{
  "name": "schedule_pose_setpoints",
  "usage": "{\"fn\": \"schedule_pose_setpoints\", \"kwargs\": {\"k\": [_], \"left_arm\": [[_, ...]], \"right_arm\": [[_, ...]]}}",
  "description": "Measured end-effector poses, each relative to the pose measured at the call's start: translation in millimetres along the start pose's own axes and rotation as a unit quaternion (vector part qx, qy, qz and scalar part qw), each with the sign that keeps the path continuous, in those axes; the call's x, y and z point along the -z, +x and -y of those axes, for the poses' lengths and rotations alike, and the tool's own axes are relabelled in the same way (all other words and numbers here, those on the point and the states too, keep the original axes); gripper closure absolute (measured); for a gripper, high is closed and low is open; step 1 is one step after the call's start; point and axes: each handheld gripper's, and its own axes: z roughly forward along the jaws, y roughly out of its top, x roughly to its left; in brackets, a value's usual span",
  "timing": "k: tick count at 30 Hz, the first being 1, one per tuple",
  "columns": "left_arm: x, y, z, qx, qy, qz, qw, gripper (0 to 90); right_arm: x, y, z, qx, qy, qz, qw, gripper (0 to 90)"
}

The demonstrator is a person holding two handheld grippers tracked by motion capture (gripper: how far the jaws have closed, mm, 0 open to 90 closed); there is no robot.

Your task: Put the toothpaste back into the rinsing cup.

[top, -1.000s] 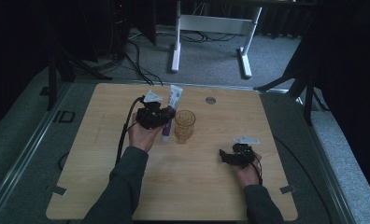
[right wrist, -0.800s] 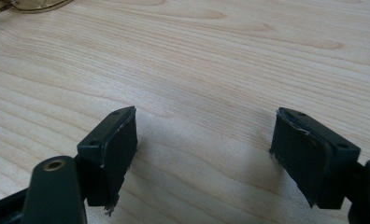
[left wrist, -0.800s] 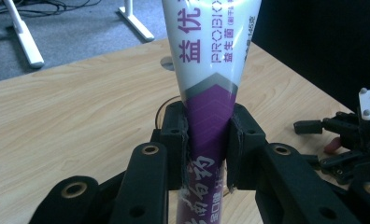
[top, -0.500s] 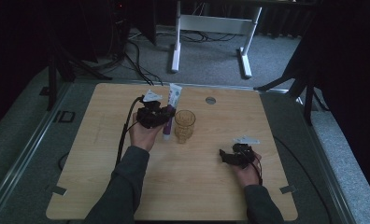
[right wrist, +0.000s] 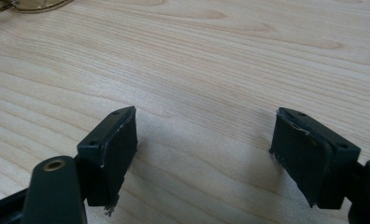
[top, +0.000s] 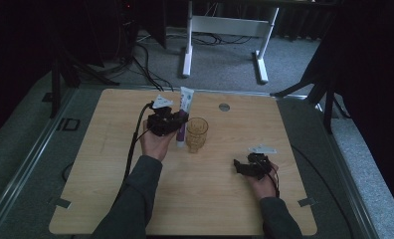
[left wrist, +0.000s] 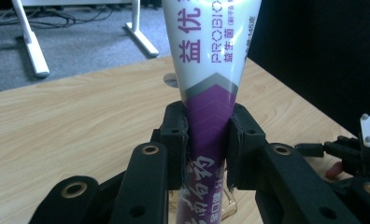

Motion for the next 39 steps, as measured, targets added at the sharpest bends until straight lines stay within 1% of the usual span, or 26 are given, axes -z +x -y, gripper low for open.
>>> {"fn": "schedule_pose_setpoints", "kwargs": {"k": [6,9,10,13,16,19,24,30,34,36,37,39], "left_arm": [[-2.1,-0.6,-1.0,0.008,-0.007,0.001,0.9999,71.8],[-2.5,-2.8,-0.8,0.007,-0.009,0.001,0.9999,71.8],[-3.4,-4.5,-0.8,0.003,-0.010,0.003,0.9999,71.8],[-4.2,-5.1,-1.4,0.008,-0.013,0.004,0.9999,71.8],[-4.5,-6.1,-2.1,0.006,-0.014,0.004,0.9999,71.8],[-4.2,-6.6,-3.2,0.010,-0.017,0.010,0.9997,71.8],[-3.6,-9.2,-7.2,0.004,-0.020,0.010,0.9997,71.8],[-2.7,-12.0,-12.5,0.004,-0.029,0.011,0.9995,71.8],[-3.3,-13.5,-15.4,0.000,-0.037,0.013,0.9993,71.8],[-3.5,-13.3,-16.3,-0.003,-0.035,0.012,0.9993,71.8],[-4.0,-13.4,-17.7,-0.004,-0.035,0.008,0.9994,71.7],[-4.3,-12.8,-19.3,-0.003,-0.036,0.009,0.9993,71.8]], "right_arm": [[-0.1,0.0,0.0,0.000,0.000,0.000,1.0000,22.4],[-0.1,0.0,0.0,0.000,-0.001,0.000,1.0000,22.4],[-0.1,-0.1,0.0,0.000,0.000,0.000,1.0000,22.4],[0.0,0.0,0.0,0.000,0.000,0.000,1.0000,22.4],[0.0,0.0,0.0,0.000,0.000,0.000,1.0000,22.4],[0.0,0.0,0.0,0.000,0.000,0.000,1.0000,22.4],[0.0,0.0,0.0,0.000,0.000,0.000,1.0000,22.4],[-0.1,0.0,0.0,0.000,0.000,0.000,1.0000,22.4],[-0.1,0.0,0.0,0.000,0.000,0.000,1.0000,22.4],[-0.1,-0.1,0.0,0.001,-0.001,0.000,1.0000,22.4],[0.0,-0.1,0.0,0.000,0.000,0.000,1.0000,22.4],[-0.1,-0.1,0.0,0.000,0.000,0.000,1.0000,22.4]]}}
